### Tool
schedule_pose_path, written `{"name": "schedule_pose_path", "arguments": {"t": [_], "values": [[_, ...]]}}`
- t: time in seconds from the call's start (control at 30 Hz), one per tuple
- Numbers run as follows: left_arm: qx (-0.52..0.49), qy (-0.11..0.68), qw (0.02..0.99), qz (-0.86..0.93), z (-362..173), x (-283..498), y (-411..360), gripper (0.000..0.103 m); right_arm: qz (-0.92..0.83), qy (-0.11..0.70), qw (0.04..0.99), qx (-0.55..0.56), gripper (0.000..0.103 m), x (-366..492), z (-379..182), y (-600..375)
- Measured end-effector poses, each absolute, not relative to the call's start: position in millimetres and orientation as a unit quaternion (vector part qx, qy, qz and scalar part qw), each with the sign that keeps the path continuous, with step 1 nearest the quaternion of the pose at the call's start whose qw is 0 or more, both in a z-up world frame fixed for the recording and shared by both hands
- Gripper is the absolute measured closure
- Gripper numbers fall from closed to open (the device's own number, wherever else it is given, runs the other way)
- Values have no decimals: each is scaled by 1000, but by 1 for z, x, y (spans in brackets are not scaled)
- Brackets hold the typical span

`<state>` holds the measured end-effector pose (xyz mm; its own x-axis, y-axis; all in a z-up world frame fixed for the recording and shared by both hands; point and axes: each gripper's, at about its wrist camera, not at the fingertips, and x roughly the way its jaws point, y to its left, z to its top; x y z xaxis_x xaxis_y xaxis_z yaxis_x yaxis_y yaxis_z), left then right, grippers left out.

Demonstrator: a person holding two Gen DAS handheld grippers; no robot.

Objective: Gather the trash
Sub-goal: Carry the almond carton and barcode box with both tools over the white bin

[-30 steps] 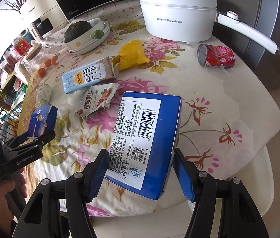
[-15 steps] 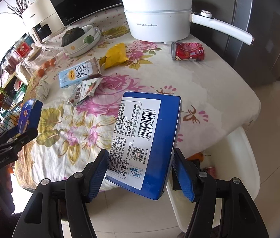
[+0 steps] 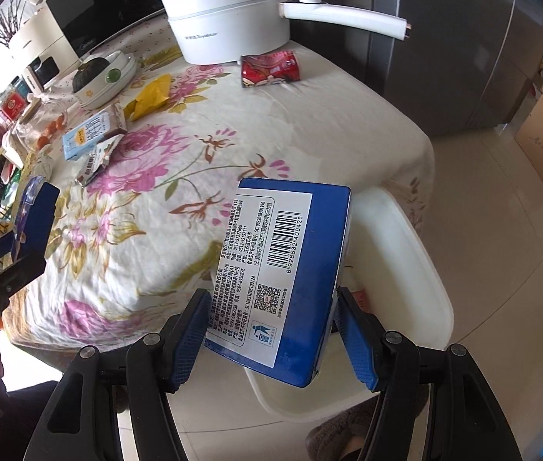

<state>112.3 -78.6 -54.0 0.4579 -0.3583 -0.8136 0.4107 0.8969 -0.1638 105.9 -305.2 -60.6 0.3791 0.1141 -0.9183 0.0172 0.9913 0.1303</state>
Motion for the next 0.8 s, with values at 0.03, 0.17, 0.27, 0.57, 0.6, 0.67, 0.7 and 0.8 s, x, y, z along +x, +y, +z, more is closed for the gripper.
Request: {"name": "schedule_pose_path", "arguments": {"t": [0.03, 0.17, 0.27, 0.57, 0.6, 0.67, 0.7, 0.8], "values": [[34, 470, 851, -233, -56, 111, -88, 10, 25, 557, 828, 61, 37, 104, -62, -311], [55, 472, 838, -267, -65, 107, -124, 10, 8, 561, 825, 68, 37, 94, -68, -336], [71, 474, 829, -290, -71, 104, -150, 10, -6, 564, 822, 73, 37, 87, -73, -354], [111, 485, 800, -335, -96, 99, -205, 10, -32, 574, 814, 86, 36, 79, -85, -389], [113, 486, 799, -336, -98, 99, -208, 10, -34, 574, 813, 86, 36, 78, -86, -392], [115, 485, 798, -338, -102, 99, -213, 9, -36, 576, 812, 87, 36, 78, -87, -396], [116, 483, 799, -339, -103, 98, -215, 8, -37, 577, 811, 88, 36, 78, -88, -398], [138, 480, 802, -327, -109, 99, -221, 1, -41, 578, 810, 92, 36, 77, -88, -403]]}}
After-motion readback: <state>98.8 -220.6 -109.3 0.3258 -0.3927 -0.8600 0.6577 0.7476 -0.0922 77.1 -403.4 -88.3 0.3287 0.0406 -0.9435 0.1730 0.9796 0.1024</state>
